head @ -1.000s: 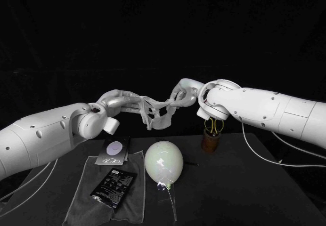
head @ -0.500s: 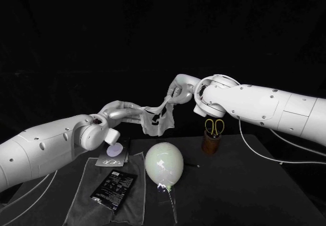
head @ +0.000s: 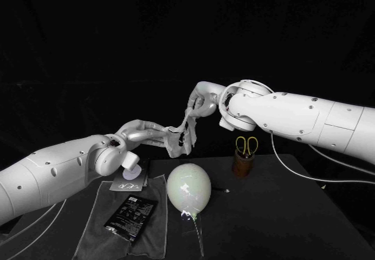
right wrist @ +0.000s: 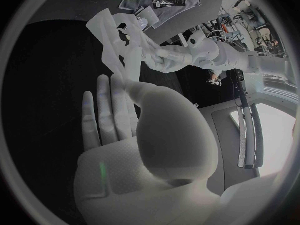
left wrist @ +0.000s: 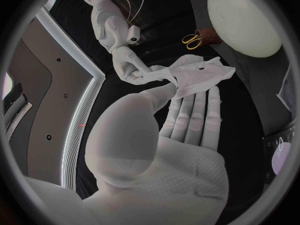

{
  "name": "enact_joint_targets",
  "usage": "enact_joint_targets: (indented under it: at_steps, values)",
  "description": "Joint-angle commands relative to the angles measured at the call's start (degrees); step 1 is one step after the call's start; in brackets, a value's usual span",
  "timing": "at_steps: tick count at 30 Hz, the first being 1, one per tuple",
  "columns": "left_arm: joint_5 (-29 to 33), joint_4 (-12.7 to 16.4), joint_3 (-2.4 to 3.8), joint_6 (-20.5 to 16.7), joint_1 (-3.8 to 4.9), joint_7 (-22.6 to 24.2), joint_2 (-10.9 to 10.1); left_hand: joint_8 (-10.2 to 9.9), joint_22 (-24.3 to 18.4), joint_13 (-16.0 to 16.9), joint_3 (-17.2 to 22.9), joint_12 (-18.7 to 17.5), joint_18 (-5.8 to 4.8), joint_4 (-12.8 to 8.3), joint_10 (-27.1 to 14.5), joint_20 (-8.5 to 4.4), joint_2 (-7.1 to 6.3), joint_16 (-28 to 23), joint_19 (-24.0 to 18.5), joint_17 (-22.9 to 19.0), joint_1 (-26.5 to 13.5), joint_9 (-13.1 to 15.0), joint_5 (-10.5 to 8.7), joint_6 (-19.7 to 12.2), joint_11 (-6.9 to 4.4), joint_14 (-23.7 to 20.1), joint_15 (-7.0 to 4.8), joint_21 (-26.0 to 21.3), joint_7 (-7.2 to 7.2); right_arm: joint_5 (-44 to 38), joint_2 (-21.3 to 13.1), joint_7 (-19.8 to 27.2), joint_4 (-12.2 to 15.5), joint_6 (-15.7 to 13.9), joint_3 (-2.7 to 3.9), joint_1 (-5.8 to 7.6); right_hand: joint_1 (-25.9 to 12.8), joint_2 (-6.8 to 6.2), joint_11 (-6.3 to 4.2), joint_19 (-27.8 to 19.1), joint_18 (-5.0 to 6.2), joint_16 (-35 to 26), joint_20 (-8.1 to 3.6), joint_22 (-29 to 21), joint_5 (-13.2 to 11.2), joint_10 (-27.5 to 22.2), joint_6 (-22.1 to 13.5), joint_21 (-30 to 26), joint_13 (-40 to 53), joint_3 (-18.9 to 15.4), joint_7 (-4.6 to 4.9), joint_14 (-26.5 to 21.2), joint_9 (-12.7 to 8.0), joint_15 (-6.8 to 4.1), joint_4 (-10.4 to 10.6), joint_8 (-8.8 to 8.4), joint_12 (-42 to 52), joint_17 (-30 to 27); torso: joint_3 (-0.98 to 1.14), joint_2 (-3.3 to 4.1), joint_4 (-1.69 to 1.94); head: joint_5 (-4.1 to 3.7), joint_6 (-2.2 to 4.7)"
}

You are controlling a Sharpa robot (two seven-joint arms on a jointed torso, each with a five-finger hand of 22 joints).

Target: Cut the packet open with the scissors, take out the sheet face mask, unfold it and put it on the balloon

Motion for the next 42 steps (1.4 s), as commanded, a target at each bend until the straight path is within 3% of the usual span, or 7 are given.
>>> enact_joint_targets:
  at_steps: [1,12,17,24,28,32,42]
  values:
    - [-3.4,-0.1,0.05,1.1,-0.08,-1.4,0.3,-0.4,-0.1,-0.1,-0.5,-0.4,0.69,0.0,-0.7,0.06,-0.73,-0.4,-0.6,-0.1,0.2,-0.3,0.07,-0.6,0.16,-0.8,0.05,-0.5,3.42,-0.6,0.1,0.0,0.3,-0.4,0.09,0.12,-0.6,0.13,-0.07,0.4,1.12,-0.3,0.03,0.0,0.2,0.3,0.3,-0.1,0.1,1.1,-0.19,0.5,1.2,0.02,-1.3,0.36,-0.2,0.1,-0.02,-0.02,-0.02,0.0,0.0]
    - [-9.8,-0.5,0.04,0.6,-0.24,-2.6,0.4,-2.5,-0.3,0.0,-3.3,-1.5,-0.1,-0.4,-3.4,0.2,-4.07,-0.9,-1.9,-0.5,0.2,-1.9,0.07,-3.6,1.09,-2.9,0.91,-1.9,4.25,1.4,-0.1,0.6,0.8,-2.6,0.13,0.16,-1.0,0.18,-0.09,0.5,1.12,-0.3,0.0,0.0,0.1,0.4,0.3,-0.1,0.1,1.4,-0.21,0.6,1.3,0.01,-1.8,0.39,-0.2,0.2,0.02,-0.04,0.02,0.05,0.02]
    - [-11.6,-0.6,0.03,0.1,-0.26,-2.6,0.3,-2.9,-0.3,0.0,-5.2,-1.6,-0.6,0.0,-4.3,0.2,-4.37,-1.0,-2.5,-0.6,0.1,-2.5,0.06,-4.7,1.38,-3.6,1.18,-2.5,4.51,1.9,-0.3,1.1,1.3,-3.1,0.15,0.16,-1.3,0.2,-0.1,0.6,1.12,-0.4,-0.02,0.1,0.1,0.4,0.3,-0.1,0.1,1.6,-0.21,0.6,1.3,-0.01,-2.1,0.4,-0.2,0.3,0.0,-0.01,-0.05,0.05,0.06]
    - [-12.4,-0.8,0.04,-0.9,-0.29,-1.9,0.5,-2.8,-0.2,0.1,-7.7,-1.5,-0.76,1.2,-4.7,0.17,-4.14,-0.8,-2.4,-0.6,-0.4,-2.8,0.07,-4.9,1.41,-4.0,1.23,-2.7,4.44,2.1,-0.6,1.5,1.8,-2.9,0.16,0.17,-1.4,0.21,-0.1,0.6,1.12,-0.4,-0.03,0.1,0.1,0.4,0.3,-0.1,0.1,1.7,-0.21,0.6,1.3,-0.01,-2.2,0.41,-0.2,0.3,0.0,-0.01,-0.07,0.06,-0.01]
    - [-12.1,-1.0,0.05,-1.9,-0.29,-1.1,0.7,-2.5,-0.2,0.1,-10.1,-1.2,-0.76,2.5,-4.8,0.14,-3.98,-0.6,-2.2,-0.6,-1.2,-3.0,0.07,-4.8,1.37,-4.0,1.2,-2.7,3.45,2.2,-0.7,1.6,2.0,-2.9,0.16,0.17,-1.4,0.21,-0.1,0.6,1.12,-0.4,-0.03,0.1,0.1,0.4,0.3,-0.1,0.1,1.7,-0.21,0.6,1.3,-0.01,-2.2,0.41,-0.2,0.3,0.01,-0.01,-0.06,0.04,-0.02]
    - [-11.4,-1.0,0.06,-3.2,-0.29,0.4,1.1,-1.2,-0.1,0.3,-12.5,0.1,-0.3,4.3,-3.2,0.06,-2.53,0.7,-1.3,-0.2,-0.6,-3.1,0.07,-2.0,0.77,-2.8,0.64,-2.4,1.7,2.3,-1.1,1.8,2.4,-3.2,0.16,0.18,-1.4,0.21,-0.1,0.6,1.12,-0.4,-0.03,0.1,0.1,0.4,0.3,-0.1,0.1,1.7,-0.21,0.6,1.3,-0.01,-2.2,0.41,-0.2,0.3,-0.02,0.0,0.02,0.03,-0.07]
    - [-7.6,-1.3,0.23,-4.0,-0.31,3.5,3.1,-0.7,0.2,0.7,-12.1,2.7,0.9,7.7,2.1,-0.03,-0.35,3.1,1.1,0.7,-1.3,-3.9,0.1,4.6,-1.45,0.2,-1.18,-1.6,1.45,2.9,-1.5,2.0,3.4,-3.4,0.16,0.18,-1.5,0.2,-0.1,0.6,1.11,-0.4,-0.03,0.1,0.1,0.4,0.3,-0.1,0.1,1.8,-0.21,0.6,1.4,-0.02,-2.3,0.42,-0.2,0.4,-0.05,0.02,-0.03,0.39,-0.17]
